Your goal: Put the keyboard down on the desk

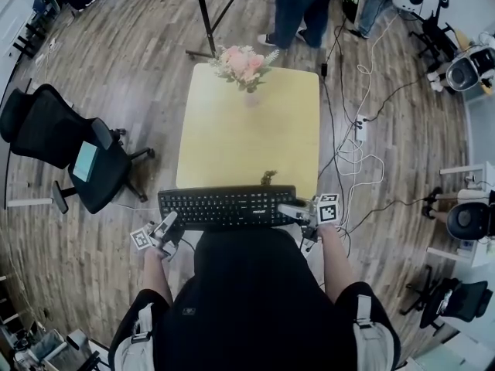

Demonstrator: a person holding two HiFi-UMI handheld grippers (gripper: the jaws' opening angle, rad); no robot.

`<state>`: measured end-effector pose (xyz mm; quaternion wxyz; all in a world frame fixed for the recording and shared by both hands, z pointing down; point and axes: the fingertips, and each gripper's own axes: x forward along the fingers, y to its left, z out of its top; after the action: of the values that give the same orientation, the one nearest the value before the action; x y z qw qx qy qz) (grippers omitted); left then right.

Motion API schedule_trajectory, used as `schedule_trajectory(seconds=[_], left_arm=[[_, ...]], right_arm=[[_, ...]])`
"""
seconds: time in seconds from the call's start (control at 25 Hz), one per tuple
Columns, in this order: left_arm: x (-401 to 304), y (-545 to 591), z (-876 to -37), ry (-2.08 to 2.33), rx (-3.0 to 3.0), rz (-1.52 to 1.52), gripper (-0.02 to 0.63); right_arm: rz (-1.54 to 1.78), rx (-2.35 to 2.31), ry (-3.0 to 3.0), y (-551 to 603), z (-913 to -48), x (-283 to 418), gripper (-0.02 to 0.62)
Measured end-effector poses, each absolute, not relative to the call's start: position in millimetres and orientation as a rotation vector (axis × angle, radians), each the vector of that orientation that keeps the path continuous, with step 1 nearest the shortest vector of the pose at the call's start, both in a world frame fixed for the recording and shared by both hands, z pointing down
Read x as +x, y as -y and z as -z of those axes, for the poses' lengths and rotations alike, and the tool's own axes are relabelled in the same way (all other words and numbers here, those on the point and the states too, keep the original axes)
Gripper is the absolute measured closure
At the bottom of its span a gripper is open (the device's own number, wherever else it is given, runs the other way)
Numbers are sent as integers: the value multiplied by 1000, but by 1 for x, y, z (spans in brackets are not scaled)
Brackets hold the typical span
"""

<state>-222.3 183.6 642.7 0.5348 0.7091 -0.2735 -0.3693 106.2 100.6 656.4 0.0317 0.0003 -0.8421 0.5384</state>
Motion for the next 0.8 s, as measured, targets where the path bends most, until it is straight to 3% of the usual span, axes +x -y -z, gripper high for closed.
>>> schedule_trajectory(seconds=[0.8], left_arm=[[-259, -103, -659, 595, 1664, 839, 512]], right_arm=[[-1729, 207, 2571, -44, -667, 73, 483]])
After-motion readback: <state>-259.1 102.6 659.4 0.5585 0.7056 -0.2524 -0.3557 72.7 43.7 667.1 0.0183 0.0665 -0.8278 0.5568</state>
